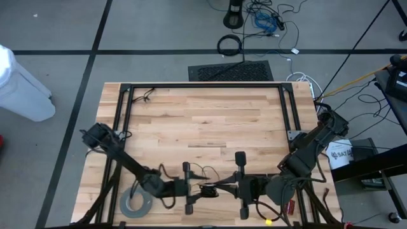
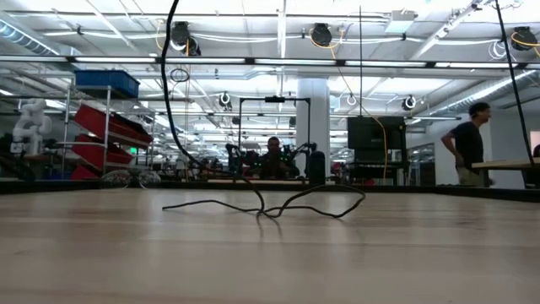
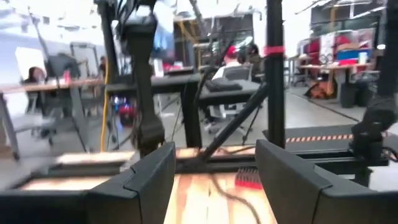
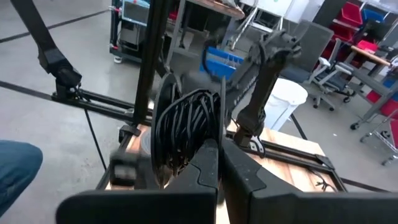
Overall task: Coil cords
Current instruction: Coil the black wire onto the spool
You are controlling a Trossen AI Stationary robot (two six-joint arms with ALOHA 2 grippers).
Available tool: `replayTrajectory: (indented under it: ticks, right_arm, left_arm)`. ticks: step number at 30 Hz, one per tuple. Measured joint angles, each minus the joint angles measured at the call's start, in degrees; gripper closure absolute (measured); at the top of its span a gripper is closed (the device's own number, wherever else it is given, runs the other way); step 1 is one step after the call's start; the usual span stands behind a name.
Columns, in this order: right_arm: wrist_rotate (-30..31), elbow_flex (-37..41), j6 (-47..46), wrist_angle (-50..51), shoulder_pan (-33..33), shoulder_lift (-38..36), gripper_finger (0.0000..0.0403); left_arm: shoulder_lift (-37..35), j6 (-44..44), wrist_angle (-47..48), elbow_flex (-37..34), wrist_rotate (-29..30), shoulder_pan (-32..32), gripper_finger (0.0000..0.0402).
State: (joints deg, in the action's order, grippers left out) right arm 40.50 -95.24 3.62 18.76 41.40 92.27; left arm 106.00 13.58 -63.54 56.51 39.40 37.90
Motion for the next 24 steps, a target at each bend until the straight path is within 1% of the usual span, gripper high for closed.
replayTrajectory:
  ticks: [3,5,8,12,13,17,18,22,24]
  right_arm:
    - [0.0,0.0,0.1,-0.1,0.0,0.0,0.0403]
    - [0.0,0.0,0.1,0.3,0.0,0.0,0.0403]
    - [0.0,0.0,0.0,0.7,0.3,0.0,0.0403]
    - [-0.1,0.0,-0.2,1.3,0.3,0.0,0.0403]
    - [-0.1,0.0,-0.2,1.3,0.3,0.0,0.0403]
    - [-0.1,0.0,-0.3,1.2,0.3,0.0,0.0403]
    - [-0.1,0.0,-0.3,1.3,0.3,0.0,0.0403]
    - [-0.1,0.0,-0.4,1.3,0.3,0.0,0.0403]
    - [-0.1,0.0,-0.4,1.2,0.3,0.0,0.0403]
  left_arm:
    - [1.9,-6.1,-0.5,0.1,-0.1,-1.8,0.0174]
    - [2.9,-8.4,-0.5,0.4,-2.1,-2.7,0.0174]
    - [3.9,-8.7,-0.4,0.8,-6.3,-3.1,0.0174]
    - [3.9,-10.0,-0.4,1.3,-6.6,-3.5,0.0174]
    - [3.9,-10.9,-0.4,1.3,-7.5,-3.8,0.0174]
    - [3.9,-16.9,-0.2,1.3,-15.8,-5.8,0.0174]
    - [3.9,-17.9,0.0,1.3,-16.9,-6.2,0.0174]
    - [3.9,-19.1,0.2,1.3,-16.6,-6.8,0.0178]
    - [3.9,-19.1,0.2,1.3,-16.4,-6.7,0.0192]
